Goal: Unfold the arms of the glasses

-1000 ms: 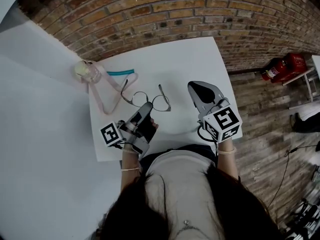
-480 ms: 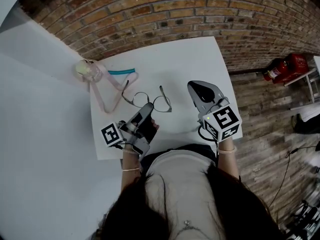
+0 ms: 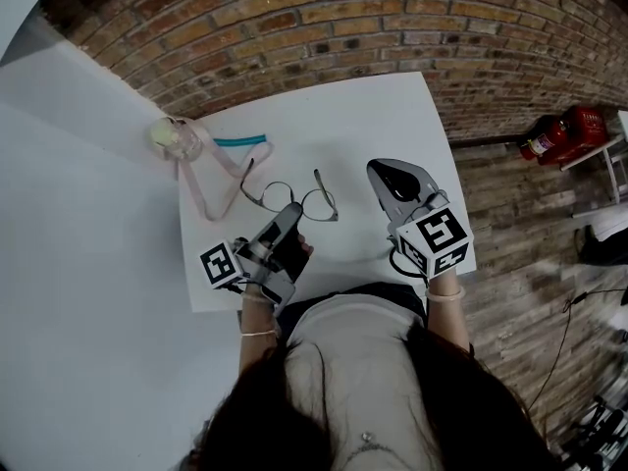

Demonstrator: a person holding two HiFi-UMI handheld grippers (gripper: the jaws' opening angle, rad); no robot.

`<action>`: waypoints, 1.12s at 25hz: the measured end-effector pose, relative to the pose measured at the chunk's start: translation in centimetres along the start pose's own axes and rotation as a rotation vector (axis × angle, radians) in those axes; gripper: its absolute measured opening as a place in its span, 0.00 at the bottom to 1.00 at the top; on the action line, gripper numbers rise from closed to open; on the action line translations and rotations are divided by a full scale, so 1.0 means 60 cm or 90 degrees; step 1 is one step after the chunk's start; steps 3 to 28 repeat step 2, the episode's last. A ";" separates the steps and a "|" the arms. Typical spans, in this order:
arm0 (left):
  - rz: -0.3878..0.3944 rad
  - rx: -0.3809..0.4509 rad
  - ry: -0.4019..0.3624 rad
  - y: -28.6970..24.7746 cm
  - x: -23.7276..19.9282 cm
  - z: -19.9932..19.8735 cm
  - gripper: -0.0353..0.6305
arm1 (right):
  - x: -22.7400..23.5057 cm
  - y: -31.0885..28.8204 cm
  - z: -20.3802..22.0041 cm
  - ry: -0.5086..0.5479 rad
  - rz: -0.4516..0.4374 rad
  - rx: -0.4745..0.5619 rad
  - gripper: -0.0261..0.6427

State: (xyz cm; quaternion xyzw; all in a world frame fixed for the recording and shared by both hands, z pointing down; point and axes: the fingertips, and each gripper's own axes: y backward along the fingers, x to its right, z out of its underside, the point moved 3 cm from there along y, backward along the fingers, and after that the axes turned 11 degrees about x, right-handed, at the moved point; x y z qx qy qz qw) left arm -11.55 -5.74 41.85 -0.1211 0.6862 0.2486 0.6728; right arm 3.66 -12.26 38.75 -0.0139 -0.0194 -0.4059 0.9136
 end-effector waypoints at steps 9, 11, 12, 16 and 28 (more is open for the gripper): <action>-0.001 0.001 0.001 0.001 0.000 0.003 0.09 | 0.000 0.002 0.000 0.000 -0.001 -0.001 0.05; -0.001 0.001 0.001 0.001 0.000 0.003 0.09 | 0.000 0.002 0.000 0.000 -0.001 -0.001 0.05; -0.001 0.001 0.001 0.001 0.000 0.003 0.09 | 0.000 0.002 0.000 0.000 -0.001 -0.001 0.05; -0.001 0.001 0.001 0.001 0.000 0.003 0.09 | 0.000 0.002 0.000 0.000 -0.001 -0.001 0.05; -0.001 0.001 0.001 0.001 0.000 0.003 0.09 | 0.000 0.002 0.000 0.000 -0.001 -0.001 0.05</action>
